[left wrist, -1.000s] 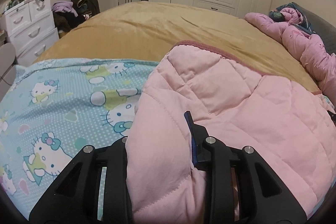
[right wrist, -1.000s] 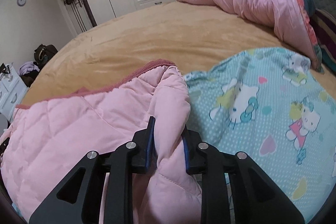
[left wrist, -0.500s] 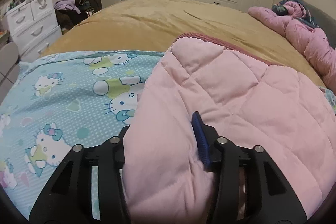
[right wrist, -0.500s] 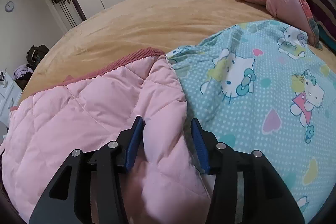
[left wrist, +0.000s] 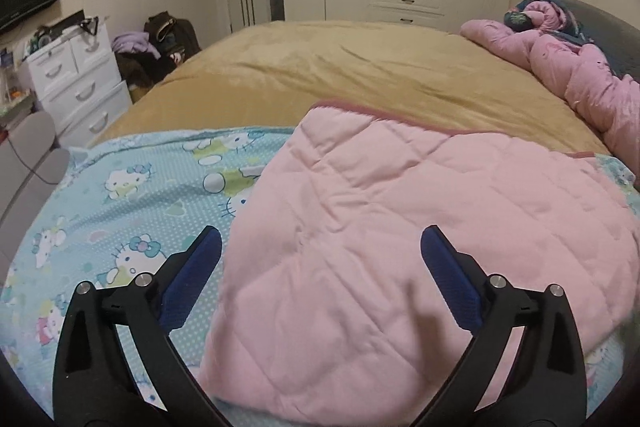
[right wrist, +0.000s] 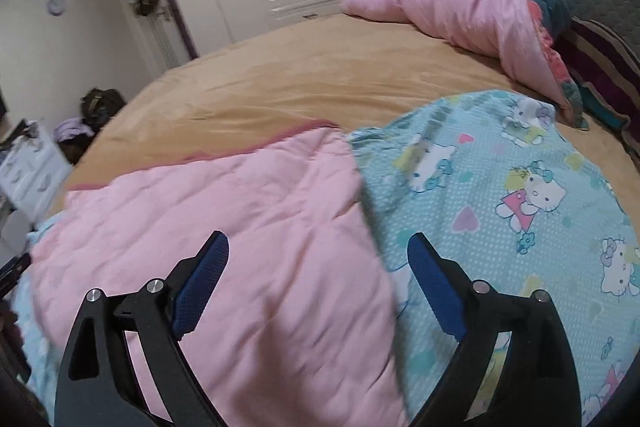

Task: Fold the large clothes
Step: 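Open both tools and withdraw from the folded jacket, then move both open tools to the folded jacket's edge nearest them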

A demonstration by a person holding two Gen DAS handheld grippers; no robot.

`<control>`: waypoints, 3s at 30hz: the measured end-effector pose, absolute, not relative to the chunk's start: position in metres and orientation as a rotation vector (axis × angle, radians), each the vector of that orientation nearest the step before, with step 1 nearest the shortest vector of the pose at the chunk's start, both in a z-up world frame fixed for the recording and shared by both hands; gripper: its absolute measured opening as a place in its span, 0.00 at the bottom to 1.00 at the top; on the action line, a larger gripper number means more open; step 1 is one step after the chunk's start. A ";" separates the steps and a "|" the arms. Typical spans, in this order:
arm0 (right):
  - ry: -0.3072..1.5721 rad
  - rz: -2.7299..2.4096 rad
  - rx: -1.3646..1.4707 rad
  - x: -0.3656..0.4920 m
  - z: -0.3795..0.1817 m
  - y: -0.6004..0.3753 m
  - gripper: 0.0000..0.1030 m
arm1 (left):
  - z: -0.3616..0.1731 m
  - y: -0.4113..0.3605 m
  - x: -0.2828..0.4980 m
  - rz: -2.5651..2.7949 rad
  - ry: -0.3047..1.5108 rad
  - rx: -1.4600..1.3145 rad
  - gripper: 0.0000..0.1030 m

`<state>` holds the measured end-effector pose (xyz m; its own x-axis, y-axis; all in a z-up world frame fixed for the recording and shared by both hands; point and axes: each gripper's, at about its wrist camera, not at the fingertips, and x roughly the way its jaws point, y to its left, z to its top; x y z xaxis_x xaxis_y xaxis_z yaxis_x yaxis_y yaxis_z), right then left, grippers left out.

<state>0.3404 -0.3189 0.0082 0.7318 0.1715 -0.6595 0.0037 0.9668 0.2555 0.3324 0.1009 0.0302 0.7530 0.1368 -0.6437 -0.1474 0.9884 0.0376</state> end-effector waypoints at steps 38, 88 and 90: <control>0.906 0.341 0.034 0.270 -0.038 -0.208 0.96 | -0.023 0.024 0.280 0.064 0.831 0.008 0.91; 0.874 0.165 0.301 0.281 -0.035 -0.322 0.96 | -0.022 0.148 0.268 0.203 0.781 -0.266 0.92; 0.914 0.161 0.319 0.293 -0.046 -0.328 0.96 | -0.024 0.151 0.273 0.189 0.784 -0.282 0.92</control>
<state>0.2928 -0.3278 -0.0462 0.6031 0.2712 -0.7502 -0.0021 0.9410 0.3385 0.2729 0.1512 -0.0245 0.6938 0.0628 -0.7174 -0.2710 0.9457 -0.1792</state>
